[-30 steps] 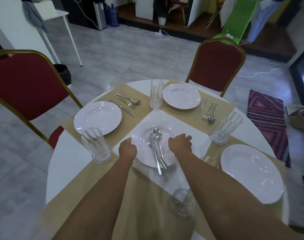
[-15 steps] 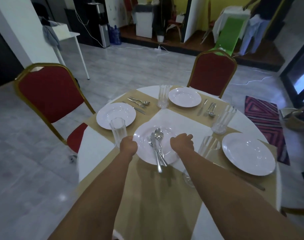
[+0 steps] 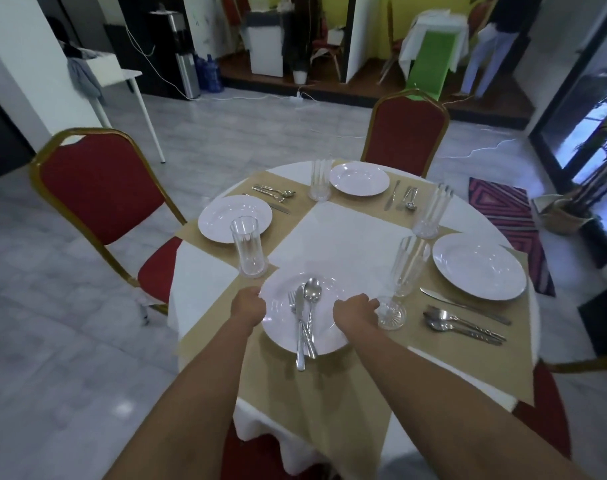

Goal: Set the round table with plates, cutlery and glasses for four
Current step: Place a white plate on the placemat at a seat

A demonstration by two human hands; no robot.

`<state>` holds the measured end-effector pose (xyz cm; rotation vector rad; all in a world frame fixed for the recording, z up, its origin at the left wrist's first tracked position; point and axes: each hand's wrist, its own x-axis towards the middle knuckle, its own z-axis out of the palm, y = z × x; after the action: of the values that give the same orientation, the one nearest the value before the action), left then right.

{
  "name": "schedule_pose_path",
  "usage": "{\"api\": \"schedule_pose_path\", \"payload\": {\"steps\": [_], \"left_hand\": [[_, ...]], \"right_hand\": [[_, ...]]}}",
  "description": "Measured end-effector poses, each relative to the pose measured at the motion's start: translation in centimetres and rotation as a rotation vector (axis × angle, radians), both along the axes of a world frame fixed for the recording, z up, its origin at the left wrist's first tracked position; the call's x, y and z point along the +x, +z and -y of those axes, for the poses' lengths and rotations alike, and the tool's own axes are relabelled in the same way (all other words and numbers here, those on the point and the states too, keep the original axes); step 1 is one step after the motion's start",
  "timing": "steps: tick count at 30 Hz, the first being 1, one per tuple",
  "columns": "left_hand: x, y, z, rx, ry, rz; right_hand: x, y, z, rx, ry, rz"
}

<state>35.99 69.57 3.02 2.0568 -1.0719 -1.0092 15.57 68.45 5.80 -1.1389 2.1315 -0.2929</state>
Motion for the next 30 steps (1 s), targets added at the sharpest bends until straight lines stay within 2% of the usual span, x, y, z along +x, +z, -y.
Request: {"api": "schedule_pose_path", "payload": {"steps": [7, 20, 30], "left_hand": [[1.6, -3.2, -2.3, 0.012, -0.010, 0.026], [0.1, -4.7, -2.9, 0.019, -0.020, -0.077], [-2.8, -4.1, -3.5, -0.031, -0.031, -0.117]], "right_hand": [[1.4, -3.4, -5.9, 0.055, -0.131, 0.185], [-0.9, -5.0, -9.3, -0.069, -0.186, 0.308], [-3.0, -5.4, -10.8, -0.123, -0.238, 0.332]]}}
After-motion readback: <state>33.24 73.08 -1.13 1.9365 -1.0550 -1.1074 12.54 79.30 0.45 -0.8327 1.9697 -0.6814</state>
